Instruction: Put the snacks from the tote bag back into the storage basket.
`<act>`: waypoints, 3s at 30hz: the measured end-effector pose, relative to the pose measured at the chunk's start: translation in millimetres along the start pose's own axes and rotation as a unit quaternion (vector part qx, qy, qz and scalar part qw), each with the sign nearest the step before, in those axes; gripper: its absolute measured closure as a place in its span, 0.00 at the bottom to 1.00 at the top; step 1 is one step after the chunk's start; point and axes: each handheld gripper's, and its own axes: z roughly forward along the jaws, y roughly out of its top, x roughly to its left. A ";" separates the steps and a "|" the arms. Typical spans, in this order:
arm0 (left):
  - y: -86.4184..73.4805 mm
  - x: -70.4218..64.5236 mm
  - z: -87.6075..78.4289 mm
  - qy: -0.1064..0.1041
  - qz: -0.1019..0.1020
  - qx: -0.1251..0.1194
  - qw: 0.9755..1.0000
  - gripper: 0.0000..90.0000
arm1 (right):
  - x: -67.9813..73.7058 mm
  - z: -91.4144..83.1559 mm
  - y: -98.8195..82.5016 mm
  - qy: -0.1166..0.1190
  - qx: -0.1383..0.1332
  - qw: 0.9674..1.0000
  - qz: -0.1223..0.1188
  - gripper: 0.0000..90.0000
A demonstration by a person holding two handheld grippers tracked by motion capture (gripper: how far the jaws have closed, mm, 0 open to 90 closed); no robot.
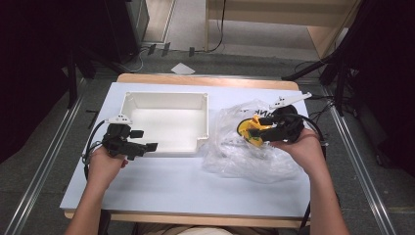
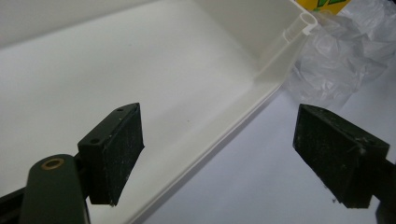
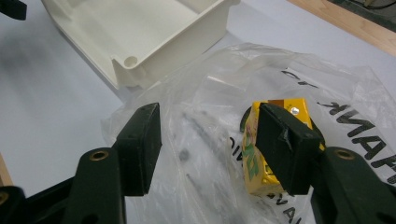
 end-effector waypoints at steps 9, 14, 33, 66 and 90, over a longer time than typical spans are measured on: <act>0.5 -3.5 5.2 0.014 0.027 0.014 0.999 0.19 | -12.7 -2.3 -4.3 -0.023 0.007 1.000 0.011 0.45; -1.7 -2.8 1.0 0.012 0.015 -0.002 1.000 0.19 | -16.3 2.6 -6.5 -0.056 0.035 0.998 0.006 0.45; -8.6 -5.6 2.7 0.005 0.030 -0.012 0.999 0.19 | -42.0 36.1 -16.2 -0.057 0.059 0.996 0.024 0.41; -9.6 -1.9 3.9 -0.019 0.022 -0.003 1.000 0.19 | -52.7 75.3 -28.7 -0.043 0.045 0.998 0.022 0.54; -8.8 -5.3 8.7 -0.020 0.033 0.008 0.999 0.19 | -47.3 74.0 -25.3 -0.068 0.054 0.996 0.007 0.58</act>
